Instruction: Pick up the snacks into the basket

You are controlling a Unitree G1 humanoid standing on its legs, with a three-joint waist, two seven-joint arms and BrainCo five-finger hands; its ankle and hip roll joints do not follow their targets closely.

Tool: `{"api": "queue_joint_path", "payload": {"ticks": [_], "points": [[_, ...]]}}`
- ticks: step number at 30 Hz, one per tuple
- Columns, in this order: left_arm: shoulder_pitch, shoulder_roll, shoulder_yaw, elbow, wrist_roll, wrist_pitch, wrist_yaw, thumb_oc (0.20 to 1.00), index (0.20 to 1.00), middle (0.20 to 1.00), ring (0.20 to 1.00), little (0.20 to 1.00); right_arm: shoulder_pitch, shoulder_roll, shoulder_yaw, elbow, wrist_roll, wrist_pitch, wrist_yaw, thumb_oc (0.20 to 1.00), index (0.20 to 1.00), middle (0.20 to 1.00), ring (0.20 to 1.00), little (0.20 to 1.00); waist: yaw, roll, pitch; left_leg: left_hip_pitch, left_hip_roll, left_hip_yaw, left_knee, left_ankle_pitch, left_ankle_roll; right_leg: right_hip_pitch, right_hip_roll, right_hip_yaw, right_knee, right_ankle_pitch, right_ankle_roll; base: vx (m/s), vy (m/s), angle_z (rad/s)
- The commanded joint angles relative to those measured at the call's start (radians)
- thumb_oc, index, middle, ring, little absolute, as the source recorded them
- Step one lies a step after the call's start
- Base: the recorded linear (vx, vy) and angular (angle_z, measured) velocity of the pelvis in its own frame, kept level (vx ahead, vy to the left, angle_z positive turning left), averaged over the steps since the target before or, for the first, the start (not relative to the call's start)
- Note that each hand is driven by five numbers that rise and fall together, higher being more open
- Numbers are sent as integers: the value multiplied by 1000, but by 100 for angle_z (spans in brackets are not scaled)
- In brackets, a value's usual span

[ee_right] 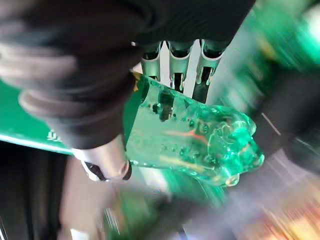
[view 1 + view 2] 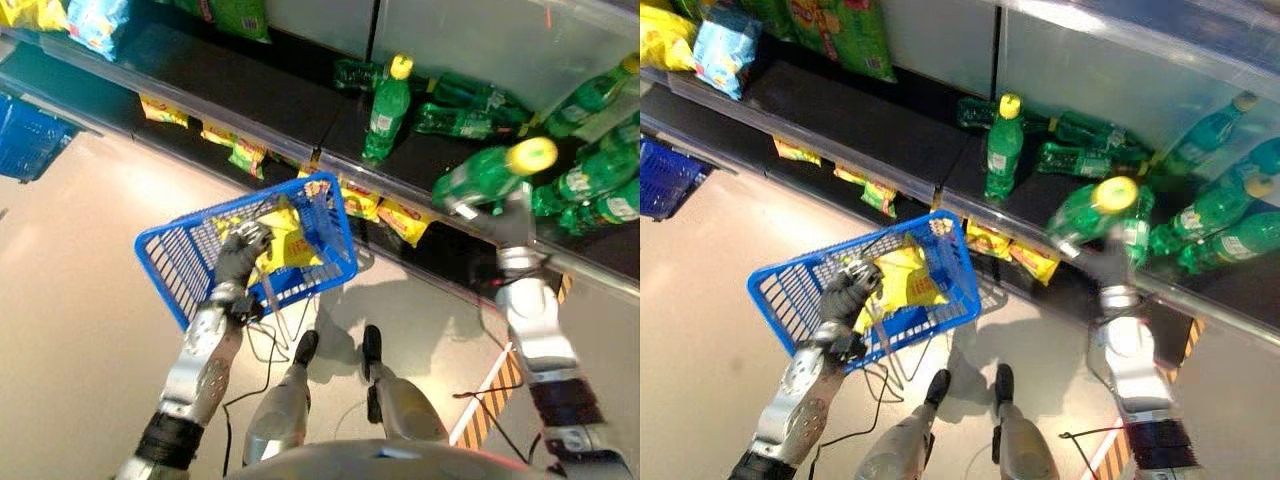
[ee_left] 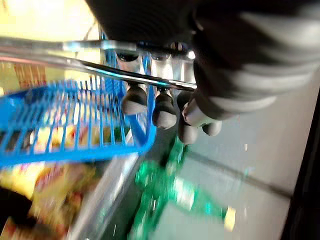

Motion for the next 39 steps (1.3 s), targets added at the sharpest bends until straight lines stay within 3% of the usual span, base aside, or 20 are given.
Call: {"api": "queue_joint_path", "payload": {"ticks": [1, 5, 14, 17, 24, 39], "points": [[-154, -10, -25, -159, -19, -145, -23, 200, 200, 200, 200, 200, -109, -22, 90, -41, 50, -82, 43, 200, 200, 200, 200, 200, 4, -23, 17, -22, -80, 26, 57, -63, 37, -112, -27, -13, 187, -140, 65, -179, 18, 11], [-308, -84, -132, -101, -32, -158, 6, 200, 200, 200, 200, 200, -253, -16, 283, 95, -84, -53, 31, 200, 200, 200, 200, 200, 26, -21, 70, -100, -104, 8, 96, -48, 32, -166, -39, -38, 212, -143, 63, -80, -19, 16], [-481, -176, -265, -79, -79, -171, 55, 200, 200, 200, 200, 200, -473, 99, 485, 393, -201, 3, -31, 200, 200, 200, 200, 200, 59, 1, 138, -102, -113, -23, 80, -35, 30, -179, -47, -43, 225, -145, 63, -20, -21, 11], [-494, -184, -277, -77, -84, -171, 56, 200, 200, 200, 200, 200, -497, 114, 496, 428, -212, 8, -42, 200, 200, 200, 200, 200, 63, 4, 148, -100, -115, -26, 79, -34, 31, -180, -47, -40, 229, -144, 62, -18, -8, 5], [-553, -225, -370, -82, -123, -164, 49, 200, 200, 200, 200, 200, -659, 198, 499, 784, -186, 69, -138, 200, 200, 200, 200, 200, 96, 40, 177, -109, -130, -42, 79, -31, 33, -192, -54, -49, 228, -135, 66, -9, -5, 4], [-597, -226, -423, -117, -137, -135, 25, 200, 200, 200, 200, 200, -825, 148, 408, 1143, -32, 134, -171, 200, 200, 200, 200, 200, 137, 78, 177, -127, -146, -72, 80, -29, 34, -203, -72, -75, 227, -132, 71, 12, -11, 11]]}}
